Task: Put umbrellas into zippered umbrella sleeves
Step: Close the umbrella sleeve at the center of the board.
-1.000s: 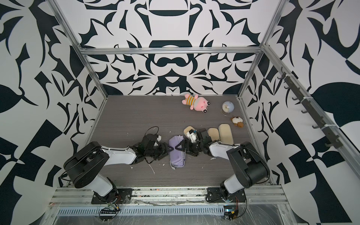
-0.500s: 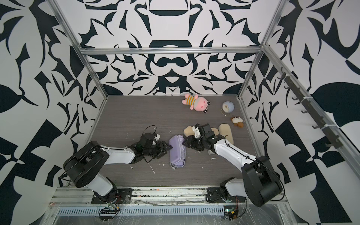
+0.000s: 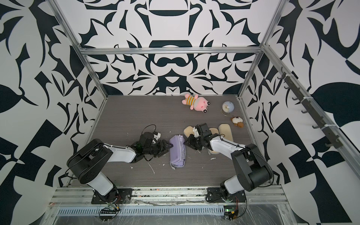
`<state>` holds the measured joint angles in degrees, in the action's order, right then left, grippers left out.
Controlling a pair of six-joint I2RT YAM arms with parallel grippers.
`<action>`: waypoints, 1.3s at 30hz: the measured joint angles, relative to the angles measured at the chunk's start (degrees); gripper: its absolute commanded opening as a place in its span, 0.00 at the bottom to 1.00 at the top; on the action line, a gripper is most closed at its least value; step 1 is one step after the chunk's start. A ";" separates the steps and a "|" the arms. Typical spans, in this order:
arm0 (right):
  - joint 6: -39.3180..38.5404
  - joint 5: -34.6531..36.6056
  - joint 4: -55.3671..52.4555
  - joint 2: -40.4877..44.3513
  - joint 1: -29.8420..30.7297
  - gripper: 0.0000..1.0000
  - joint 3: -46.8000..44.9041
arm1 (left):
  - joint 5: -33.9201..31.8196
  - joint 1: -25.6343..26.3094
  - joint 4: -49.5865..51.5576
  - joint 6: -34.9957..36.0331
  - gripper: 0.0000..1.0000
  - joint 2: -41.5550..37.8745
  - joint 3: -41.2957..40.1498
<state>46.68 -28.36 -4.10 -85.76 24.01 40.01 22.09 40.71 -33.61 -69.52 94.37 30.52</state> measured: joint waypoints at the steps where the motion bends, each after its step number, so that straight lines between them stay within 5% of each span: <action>1: 0.28 0.00 0.61 -0.55 0.31 0.27 0.00 | 0.07 0.00 -0.11 -0.07 0.63 0.02 0.00; 13: 5.03 8.96 4.46 -8.26 7.02 0.38 2.89 | -3.04 0.98 9.81 4.50 0.64 2.58 8.63; 17: 5.68 5.70 8.15 -8.11 5.27 0.49 1.40 | -5.81 1.27 15.72 8.22 0.61 2.58 11.85; 24: -0.72 -2.56 -2.93 2.54 -1.11 0.67 -2.29 | -6.67 3.72 19.19 11.67 0.61 1.88 12.55; 31: 3.41 -10.40 5.92 7.82 -1.33 0.92 -13.38 | -7.89 5.27 21.75 12.81 0.61 0.09 11.98; 35: 5.81 -10.05 11.91 8.33 1.92 0.94 -15.30 | -8.63 6.99 22.71 13.05 0.59 -0.22 12.20; 39: 7.50 -11.78 23.02 3.52 3.76 0.85 -16.57 | -8.85 8.17 21.79 12.13 0.47 -0.24 11.32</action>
<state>54.17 -40.14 18.92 -82.24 27.77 23.44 13.23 48.88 -11.81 -57.39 94.13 41.85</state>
